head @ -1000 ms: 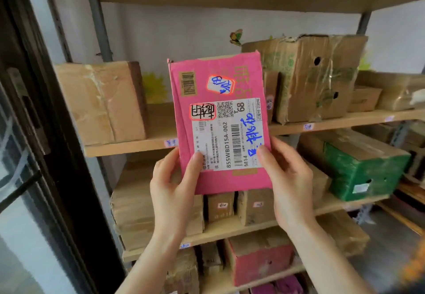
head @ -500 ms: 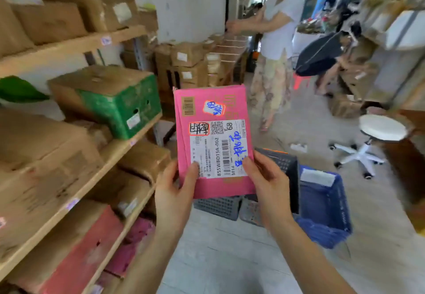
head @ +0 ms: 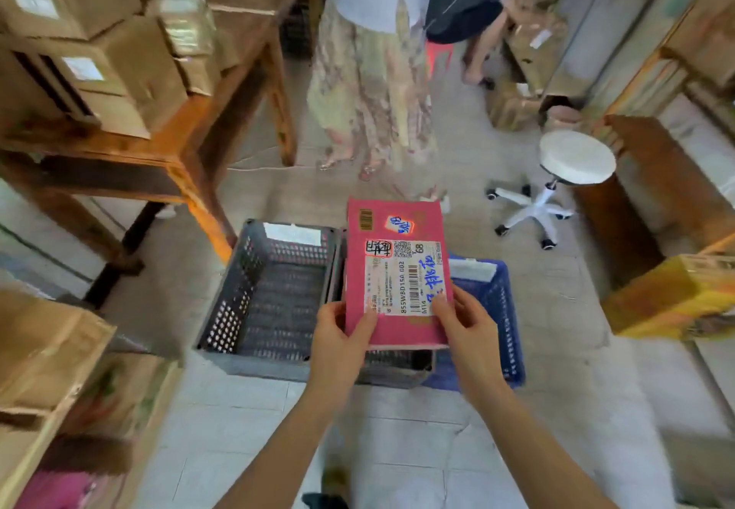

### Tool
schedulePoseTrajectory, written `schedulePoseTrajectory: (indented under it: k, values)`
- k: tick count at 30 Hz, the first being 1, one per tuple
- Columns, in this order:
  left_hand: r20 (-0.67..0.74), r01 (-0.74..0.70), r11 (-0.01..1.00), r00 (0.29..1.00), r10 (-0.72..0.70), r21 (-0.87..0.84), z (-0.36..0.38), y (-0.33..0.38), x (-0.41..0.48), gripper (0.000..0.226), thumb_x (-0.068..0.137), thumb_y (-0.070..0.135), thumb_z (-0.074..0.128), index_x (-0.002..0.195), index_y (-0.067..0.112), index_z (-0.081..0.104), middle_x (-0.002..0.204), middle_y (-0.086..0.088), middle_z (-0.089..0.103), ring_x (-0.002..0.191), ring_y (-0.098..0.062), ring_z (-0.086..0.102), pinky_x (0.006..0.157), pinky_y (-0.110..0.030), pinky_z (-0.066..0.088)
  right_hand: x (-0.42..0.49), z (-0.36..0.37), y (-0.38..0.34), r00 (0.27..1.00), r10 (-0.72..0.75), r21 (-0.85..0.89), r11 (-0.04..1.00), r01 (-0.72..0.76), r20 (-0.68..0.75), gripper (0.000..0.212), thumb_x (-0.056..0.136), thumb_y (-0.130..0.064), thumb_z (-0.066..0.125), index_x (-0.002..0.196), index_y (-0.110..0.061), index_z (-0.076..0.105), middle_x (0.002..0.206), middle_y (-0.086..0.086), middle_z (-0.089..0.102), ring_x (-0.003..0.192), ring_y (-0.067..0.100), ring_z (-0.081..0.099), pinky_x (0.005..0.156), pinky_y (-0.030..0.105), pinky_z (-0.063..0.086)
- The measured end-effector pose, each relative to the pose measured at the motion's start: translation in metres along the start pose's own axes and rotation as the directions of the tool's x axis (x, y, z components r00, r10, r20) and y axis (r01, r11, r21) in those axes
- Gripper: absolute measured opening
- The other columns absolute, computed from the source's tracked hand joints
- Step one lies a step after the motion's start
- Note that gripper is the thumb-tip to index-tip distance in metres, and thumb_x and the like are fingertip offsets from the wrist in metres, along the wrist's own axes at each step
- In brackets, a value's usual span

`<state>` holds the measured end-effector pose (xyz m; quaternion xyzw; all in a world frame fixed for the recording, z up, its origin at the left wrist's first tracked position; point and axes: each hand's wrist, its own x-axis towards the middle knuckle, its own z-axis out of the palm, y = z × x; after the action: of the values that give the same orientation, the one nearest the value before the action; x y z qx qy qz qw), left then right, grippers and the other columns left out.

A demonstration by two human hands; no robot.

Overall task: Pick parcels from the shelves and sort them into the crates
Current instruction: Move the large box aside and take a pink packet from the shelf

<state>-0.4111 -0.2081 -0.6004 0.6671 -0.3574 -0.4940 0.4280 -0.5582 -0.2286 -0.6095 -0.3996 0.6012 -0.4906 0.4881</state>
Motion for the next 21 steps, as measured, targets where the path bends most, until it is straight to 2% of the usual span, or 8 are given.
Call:
schedulePoseTrajectory:
  k: [3, 5, 7, 11, 13, 16, 18, 21]
  values:
    - [0.054, 0.126, 0.987, 0.99, -0.132, 0.101, 0.029, -0.021, 0.079, 0.033, 0.09, 0.025, 0.057, 0.116, 0.009, 0.044, 0.11, -0.005, 0.058, 0.095, -0.025, 0.062, 0.082, -0.042, 0.052, 0.069, 0.007, 0.036, 0.991, 0.132, 0.01, 0.991, -0.132, 0.026, 0.026, 0.087, -0.014, 0.062, 0.109, -0.026, 0.056, 0.098, -0.012, 0.065, 0.086, 0.003, 0.063, 0.064, 0.012, 0.053]
    - [0.091, 0.152, 0.98, 0.982, -0.164, 0.128, 0.048, -0.046, 0.134, 0.027, 0.09, 0.024, 0.058, 0.11, 0.013, 0.044, 0.114, -0.007, 0.059, 0.095, -0.02, 0.06, 0.083, -0.038, 0.054, 0.117, 0.013, 0.067, 0.972, 0.233, 0.001, 0.972, -0.233, 0.016, 0.028, 0.087, -0.015, 0.062, 0.109, -0.028, 0.051, 0.097, -0.013, 0.062, 0.087, 0.007, 0.063, 0.069, 0.02, 0.055]
    - [0.125, 0.154, 0.968, 0.976, -0.181, 0.198, 0.064, -0.078, 0.189, 0.027, 0.09, 0.026, 0.057, 0.111, 0.014, 0.047, 0.113, -0.005, 0.061, 0.091, -0.015, 0.057, 0.075, -0.025, 0.05, 0.164, 0.02, 0.104, 0.942, 0.334, -0.005, 0.942, -0.334, -0.013, 0.033, 0.088, -0.013, 0.061, 0.116, -0.024, 0.049, 0.101, -0.007, 0.062, 0.09, 0.014, 0.063, 0.076, 0.028, 0.054]
    - [0.224, 0.238, 0.908, 0.919, -0.326, 0.344, 0.102, -0.157, 0.288, 0.039, 0.094, 0.039, 0.046, 0.129, 0.022, 0.044, 0.119, 0.0, 0.061, 0.1, -0.019, 0.059, 0.081, -0.027, 0.046, 0.251, 0.032, 0.192, 0.877, 0.465, -0.03, 0.881, -0.472, -0.124, 0.045, 0.089, -0.007, 0.058, 0.132, -0.01, 0.045, 0.115, 0.008, 0.059, 0.097, 0.024, 0.061, 0.076, 0.032, 0.053]
    - [0.235, 0.372, 0.884, 0.867, -0.44, 0.283, 0.125, -0.205, 0.331, 0.037, 0.095, 0.039, 0.044, 0.129, 0.027, 0.044, 0.123, -0.003, 0.059, 0.108, -0.026, 0.059, 0.088, -0.033, 0.049, 0.29, 0.038, 0.24, 0.861, 0.481, -0.074, 0.865, -0.497, -0.164, 0.046, 0.091, -0.007, 0.055, 0.135, -0.009, 0.041, 0.117, 0.008, 0.057, 0.098, 0.023, 0.059, 0.072, 0.026, 0.052]
    - [0.139, 0.573, 0.813, 0.801, -0.582, 0.098, 0.163, -0.276, 0.389, 0.025, 0.091, 0.035, 0.053, 0.111, 0.019, 0.054, 0.118, -0.009, 0.062, 0.104, -0.029, 0.06, 0.093, -0.04, 0.051, 0.343, 0.045, 0.317, 0.87, 0.446, -0.163, 0.861, -0.481, -0.209, 0.044, 0.094, -0.01, 0.05, 0.137, -0.01, 0.038, 0.115, 0.005, 0.055, 0.092, 0.015, 0.056, 0.059, 0.013, 0.044]
    - [0.063, 0.695, 0.714, 0.719, -0.692, -0.089, 0.188, -0.317, 0.421, 0.029, 0.087, 0.032, 0.062, 0.099, 0.006, 0.058, 0.105, -0.013, 0.065, 0.091, -0.027, 0.06, 0.081, -0.035, 0.052, 0.374, 0.048, 0.37, 0.87, 0.431, -0.221, 0.849, -0.481, -0.237, 0.044, 0.095, -0.014, 0.048, 0.137, -0.012, 0.036, 0.119, 0.006, 0.055, 0.094, 0.014, 0.055, 0.064, 0.015, 0.045]
    - [0.021, 0.746, 0.575, 0.616, -0.787, -0.334, 0.221, -0.373, 0.465, 0.03, 0.082, 0.027, 0.069, 0.093, 0.0, 0.059, 0.099, -0.015, 0.066, 0.086, -0.025, 0.061, 0.067, -0.029, 0.048, 0.412, 0.05, 0.451, 0.873, 0.424, -0.288, 0.828, -0.481, -0.24, 0.046, 0.095, -0.02, 0.048, 0.138, -0.014, 0.035, 0.127, 0.007, 0.055, 0.107, 0.018, 0.057, 0.087, 0.033, 0.051]
